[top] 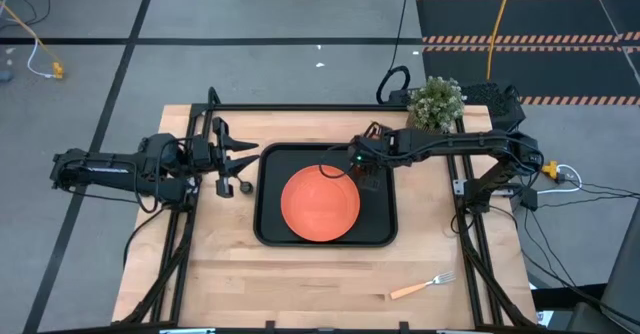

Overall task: Pick and place plate/cup/fork/spoon on tray
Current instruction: Put the orange cup on the black serving tray to the top right of the orange plate, then put the orange fork on the black serving tray to the left of the orange plate

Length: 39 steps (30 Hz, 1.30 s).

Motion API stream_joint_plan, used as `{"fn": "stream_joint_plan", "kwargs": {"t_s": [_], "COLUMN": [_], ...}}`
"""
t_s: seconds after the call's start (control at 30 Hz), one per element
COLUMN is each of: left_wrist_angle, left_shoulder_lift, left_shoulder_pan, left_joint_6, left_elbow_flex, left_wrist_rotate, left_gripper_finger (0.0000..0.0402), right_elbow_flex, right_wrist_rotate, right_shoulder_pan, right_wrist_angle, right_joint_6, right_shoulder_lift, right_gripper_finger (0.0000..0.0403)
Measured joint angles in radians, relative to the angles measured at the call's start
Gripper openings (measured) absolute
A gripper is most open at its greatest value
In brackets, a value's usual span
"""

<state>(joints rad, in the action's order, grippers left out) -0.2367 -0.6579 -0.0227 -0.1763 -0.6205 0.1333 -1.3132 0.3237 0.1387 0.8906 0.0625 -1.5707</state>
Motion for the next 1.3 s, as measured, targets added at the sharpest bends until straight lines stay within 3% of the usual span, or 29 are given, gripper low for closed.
{"fn": "stream_joint_plan", "kwargs": {"t_s": [0.17, 0.9, 1.3], "left_wrist_angle": [0.0, 0.005, 0.02], "left_shoulder_lift": [0.0, 0.0, 0.0], "left_shoulder_pan": [0.0, 0.0, 0.001], "left_joint_6": [0.002, 0.001, -0.005], "left_elbow_flex": [0.0, 0.0, 0.0], "left_wrist_rotate": [0.0, 0.0, 0.0], "left_gripper_finger": [0.012, 0.012, 0.012], "right_elbow_flex": [0.0, 0.0, 0.0], "right_wrist_rotate": [0.046, 0.045, 0.038], "right_shoulder_pan": [0.0, -0.001, -0.016], "right_wrist_angle": [0.0, 0.008, -0.07], "right_joint_6": [-0.001, 0.009, 0.041], "right_shoulder_lift": [0.0, 0.007, 0.206], "right_gripper_finger": [0.0127, 0.0128, 0.0128]}}
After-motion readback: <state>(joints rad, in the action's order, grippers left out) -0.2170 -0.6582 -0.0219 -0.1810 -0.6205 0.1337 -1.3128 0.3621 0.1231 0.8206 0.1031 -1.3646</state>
